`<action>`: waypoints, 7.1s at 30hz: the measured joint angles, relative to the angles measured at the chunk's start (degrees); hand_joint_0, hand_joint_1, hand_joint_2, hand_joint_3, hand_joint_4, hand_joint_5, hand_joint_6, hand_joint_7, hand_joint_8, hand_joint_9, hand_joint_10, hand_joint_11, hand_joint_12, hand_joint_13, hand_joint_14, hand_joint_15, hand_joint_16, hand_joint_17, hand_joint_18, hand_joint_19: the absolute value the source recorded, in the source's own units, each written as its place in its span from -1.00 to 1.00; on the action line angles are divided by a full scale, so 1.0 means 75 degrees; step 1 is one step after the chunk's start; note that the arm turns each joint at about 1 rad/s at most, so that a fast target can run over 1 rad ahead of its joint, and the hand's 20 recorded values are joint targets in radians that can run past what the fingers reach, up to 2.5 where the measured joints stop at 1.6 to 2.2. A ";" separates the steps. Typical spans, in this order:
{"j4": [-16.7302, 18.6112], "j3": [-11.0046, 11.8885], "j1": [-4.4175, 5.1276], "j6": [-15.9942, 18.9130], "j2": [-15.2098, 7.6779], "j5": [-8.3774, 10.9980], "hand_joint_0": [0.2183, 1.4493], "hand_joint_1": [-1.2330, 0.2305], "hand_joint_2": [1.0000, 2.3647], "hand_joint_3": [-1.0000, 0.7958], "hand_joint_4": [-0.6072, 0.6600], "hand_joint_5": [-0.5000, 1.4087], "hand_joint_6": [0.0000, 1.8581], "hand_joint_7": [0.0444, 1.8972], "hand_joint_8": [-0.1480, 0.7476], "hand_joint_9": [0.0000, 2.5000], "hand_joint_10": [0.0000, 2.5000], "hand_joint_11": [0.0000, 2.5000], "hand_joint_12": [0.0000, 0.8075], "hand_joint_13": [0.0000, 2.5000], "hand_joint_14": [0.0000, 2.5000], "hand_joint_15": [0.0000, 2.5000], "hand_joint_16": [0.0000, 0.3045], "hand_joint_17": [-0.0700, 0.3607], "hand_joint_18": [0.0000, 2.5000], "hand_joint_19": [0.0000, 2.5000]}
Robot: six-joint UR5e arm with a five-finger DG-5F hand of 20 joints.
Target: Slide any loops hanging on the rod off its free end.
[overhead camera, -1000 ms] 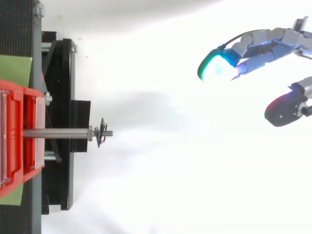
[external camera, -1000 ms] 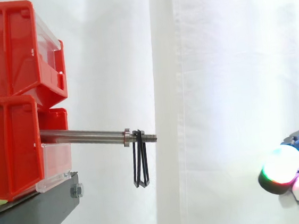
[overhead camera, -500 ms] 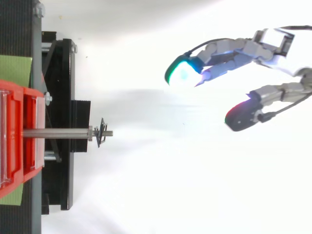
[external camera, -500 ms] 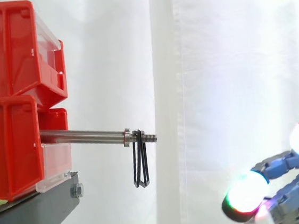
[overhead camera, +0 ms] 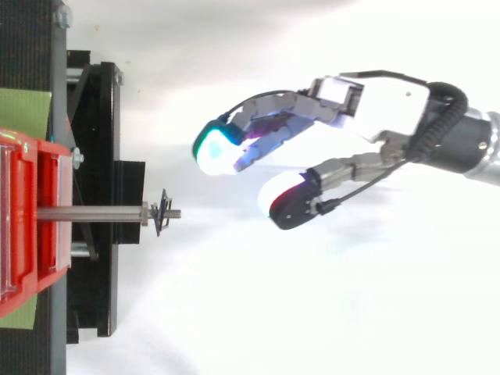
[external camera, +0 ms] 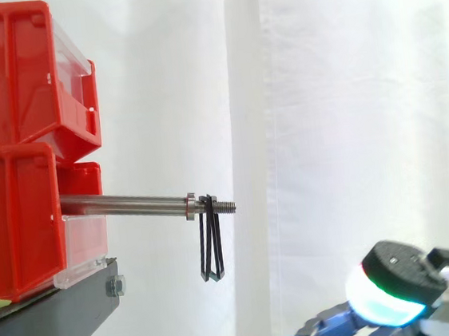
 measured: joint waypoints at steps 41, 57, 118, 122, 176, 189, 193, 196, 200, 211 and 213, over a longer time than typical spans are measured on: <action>0.0591 0.2072 -0.0184 -0.0144 -0.1358 -0.1934 -0.41 -0.10 -1.00 -0.40 0.45 -0.60 -0.46 0.01 -0.05 -0.26 -1.00 -0.88 -0.26 -0.49 -1.00 -0.96 -0.75 -0.28 -0.59 -0.81; 0.0838 0.2247 -0.0195 -0.0343 -0.1497 -0.1895 -0.42 -0.40 -1.00 -0.44 0.44 -0.61 -0.46 0.13 -0.07 -0.27 -0.99 -0.82 -0.25 -0.47 -1.00 -0.96 -0.75 -0.28 -0.51 -0.81; 0.0633 0.2895 -0.0739 0.0181 -0.1766 -0.3302 -0.34 -0.33 -1.00 -0.44 0.32 -0.60 -0.46 0.29 -0.05 -0.28 -0.99 -0.80 -0.25 -0.47 -1.00 -0.94 -0.75 -0.28 -0.50 -0.77; 0.0647 0.2894 -0.0770 0.0097 -0.1733 -0.3324 -0.34 -0.32 -1.00 -0.44 0.32 -0.60 -0.46 0.29 -0.06 -0.28 -0.99 -0.80 -0.26 -0.47 -1.00 -0.94 -0.75 -0.28 -0.50 -0.77; 0.0420 0.3422 -0.0822 0.0389 -0.1797 -0.3034 -0.33 -0.27 -0.99 -0.32 0.26 -0.60 -0.33 0.25 -0.04 -0.26 -0.99 -0.78 -0.26 -0.46 -1.00 -0.93 -0.76 -0.29 -0.48 -0.74; 0.0407 0.3439 -0.0790 0.0346 -0.1796 -0.3015 -0.35 -0.27 -0.99 -0.30 0.24 -0.63 -0.22 0.11 -0.04 -0.27 -0.99 -0.77 -0.26 -0.46 -1.00 -0.92 -0.75 -0.28 -0.47 -0.73; 0.0407 0.3446 -0.0780 0.0332 -0.1796 -0.3007 -0.40 -0.26 -1.00 -0.39 0.26 -0.62 -0.29 0.18 -0.04 -0.27 -0.99 -0.78 -0.27 -0.47 -1.00 -0.92 -0.75 -0.28 -0.47 -0.72; 0.0407 0.3447 -0.0772 0.0318 -0.1797 -0.3006 -0.42 -0.25 -1.00 -0.43 0.26 -0.61 -0.33 0.22 -0.04 -0.28 -0.99 -0.78 -0.26 -0.48 -1.00 -0.92 -0.75 -0.27 -0.47 -0.72; 0.0402 0.3446 -0.0770 0.0288 -0.1797 -0.3026 -0.41 -0.26 -1.00 -0.44 0.25 -0.61 -0.35 0.26 -0.04 -0.28 -0.99 -0.79 -0.26 -0.47 -1.00 -0.93 -0.75 -0.27 -0.47 -0.73; 0.0402 0.3416 -0.0775 0.0233 -0.1798 -0.3165 -0.34 -0.38 -1.00 -0.43 0.23 -0.63 -0.29 0.16 -0.05 -0.29 -0.99 -0.77 -0.24 -0.46 -1.00 -0.93 -0.75 -0.27 -0.45 -0.73; 0.0405 0.3413 -0.0777 0.0214 -0.1796 -0.3173 -0.33 -0.39 -1.00 -0.41 0.24 -0.64 -0.25 0.13 -0.06 -0.29 -0.99 -0.76 -0.25 -0.45 -1.00 -0.93 -0.75 -0.27 -0.44 -0.73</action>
